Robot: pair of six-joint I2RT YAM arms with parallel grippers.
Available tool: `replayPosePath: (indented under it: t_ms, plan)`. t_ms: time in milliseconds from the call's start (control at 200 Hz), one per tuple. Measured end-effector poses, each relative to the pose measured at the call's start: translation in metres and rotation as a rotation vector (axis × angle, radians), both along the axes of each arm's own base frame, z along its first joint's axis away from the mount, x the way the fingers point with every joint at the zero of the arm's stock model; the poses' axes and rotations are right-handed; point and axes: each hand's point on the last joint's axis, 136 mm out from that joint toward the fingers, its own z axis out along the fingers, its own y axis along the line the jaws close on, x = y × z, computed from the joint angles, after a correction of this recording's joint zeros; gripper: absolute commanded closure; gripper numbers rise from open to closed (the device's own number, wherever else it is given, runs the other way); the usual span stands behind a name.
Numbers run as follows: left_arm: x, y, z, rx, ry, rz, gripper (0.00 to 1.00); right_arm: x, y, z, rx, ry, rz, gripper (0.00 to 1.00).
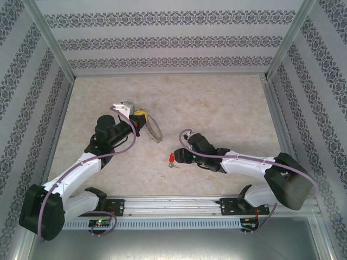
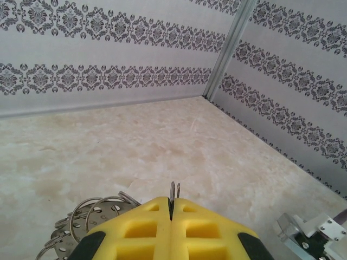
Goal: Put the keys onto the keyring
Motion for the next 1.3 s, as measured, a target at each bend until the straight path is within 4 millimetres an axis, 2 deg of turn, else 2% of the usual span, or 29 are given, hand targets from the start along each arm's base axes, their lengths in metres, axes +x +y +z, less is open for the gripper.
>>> replayPosePath:
  t_ms: [65,235,390,500,650,799,974,1124,1299]
  plan:
    - [-0.001,0.000,0.002,-0.002,-0.006,0.000,1.00,0.003,-0.011,0.004,-0.031,-0.022,-0.043,0.03]
    - [-0.007,0.002,0.014,-0.014,-0.038,-0.001,1.00,0.016,-0.038,0.025,-0.113,-0.106,-0.155,0.02]
    - [-0.010,0.003,0.022,-0.022,-0.061,-0.002,1.00,0.031,-0.072,0.050,-0.218,-0.157,-0.343,0.02]
    - [-0.011,0.003,0.023,-0.023,-0.061,-0.005,1.00,0.032,-0.086,0.066,-0.251,-0.195,-0.382,0.02]
    - [-0.011,0.002,0.023,-0.023,-0.061,-0.009,1.00,0.031,-0.100,0.076,-0.251,-0.227,-0.422,0.02]
    - [-0.012,0.002,0.023,-0.024,-0.062,-0.012,1.00,0.028,-0.106,0.068,-0.291,-0.217,-0.419,0.02]
    - [-0.011,0.001,0.021,-0.024,-0.056,-0.015,1.00,0.026,-0.102,0.057,-0.297,-0.174,-0.380,0.02]
    - [-0.009,-0.001,0.015,-0.019,-0.037,-0.023,1.00,0.027,-0.103,0.039,-0.284,-0.100,-0.358,0.02]
    - [-0.009,-0.002,0.014,-0.020,-0.037,-0.032,1.00,0.022,-0.091,0.015,-0.304,-0.022,-0.293,0.06]
